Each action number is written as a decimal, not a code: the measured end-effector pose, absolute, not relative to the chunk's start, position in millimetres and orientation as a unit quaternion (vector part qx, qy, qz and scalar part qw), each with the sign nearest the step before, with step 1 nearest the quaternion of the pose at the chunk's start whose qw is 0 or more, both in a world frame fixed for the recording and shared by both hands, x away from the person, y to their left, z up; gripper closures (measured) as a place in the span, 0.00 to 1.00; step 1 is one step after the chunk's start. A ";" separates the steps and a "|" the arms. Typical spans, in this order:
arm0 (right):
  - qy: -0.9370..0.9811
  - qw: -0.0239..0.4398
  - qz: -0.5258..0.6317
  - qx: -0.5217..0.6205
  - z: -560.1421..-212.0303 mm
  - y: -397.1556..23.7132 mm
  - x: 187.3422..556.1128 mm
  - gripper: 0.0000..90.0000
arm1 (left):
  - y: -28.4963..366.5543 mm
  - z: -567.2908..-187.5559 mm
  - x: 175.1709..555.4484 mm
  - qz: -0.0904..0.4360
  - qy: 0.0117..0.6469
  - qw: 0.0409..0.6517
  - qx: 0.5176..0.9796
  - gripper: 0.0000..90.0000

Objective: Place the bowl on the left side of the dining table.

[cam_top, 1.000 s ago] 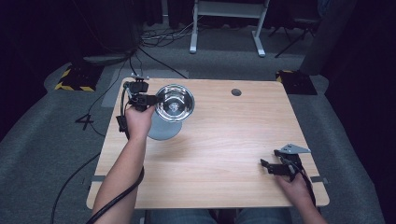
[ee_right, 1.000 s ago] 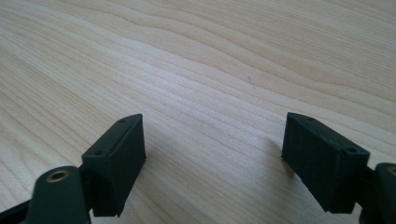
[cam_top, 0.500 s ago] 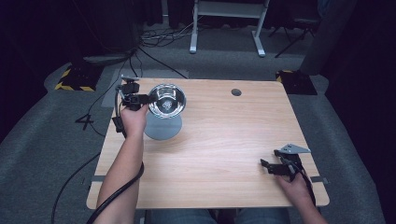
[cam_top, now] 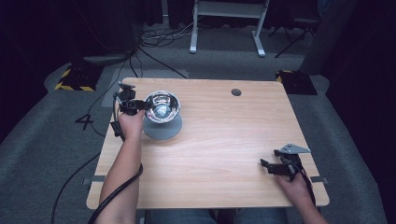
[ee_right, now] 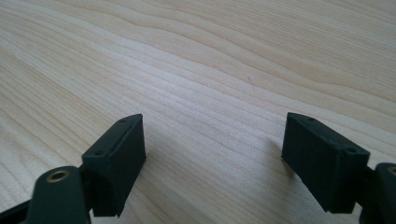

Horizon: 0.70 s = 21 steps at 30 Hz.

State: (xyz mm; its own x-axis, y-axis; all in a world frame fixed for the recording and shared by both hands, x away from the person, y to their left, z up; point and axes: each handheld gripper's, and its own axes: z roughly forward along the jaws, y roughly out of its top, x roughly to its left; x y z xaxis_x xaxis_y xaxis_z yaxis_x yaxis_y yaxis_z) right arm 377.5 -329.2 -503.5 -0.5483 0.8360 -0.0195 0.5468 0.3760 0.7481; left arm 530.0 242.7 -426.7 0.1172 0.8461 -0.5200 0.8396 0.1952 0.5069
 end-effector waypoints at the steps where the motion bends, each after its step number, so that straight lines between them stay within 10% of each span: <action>1: 0.804 0.203 0.357 0.430 -503.5 -329.3 377.5 0.24 | 241.5 -428.6 530.7 0.006 0.667 0.395 0.632 0.92; 21: 0.804 0.202 0.357 0.430 -503.5 -329.3 377.5 0.24 | 238.2 -458.9 535.5 -0.012 0.680 0.354 0.642 0.92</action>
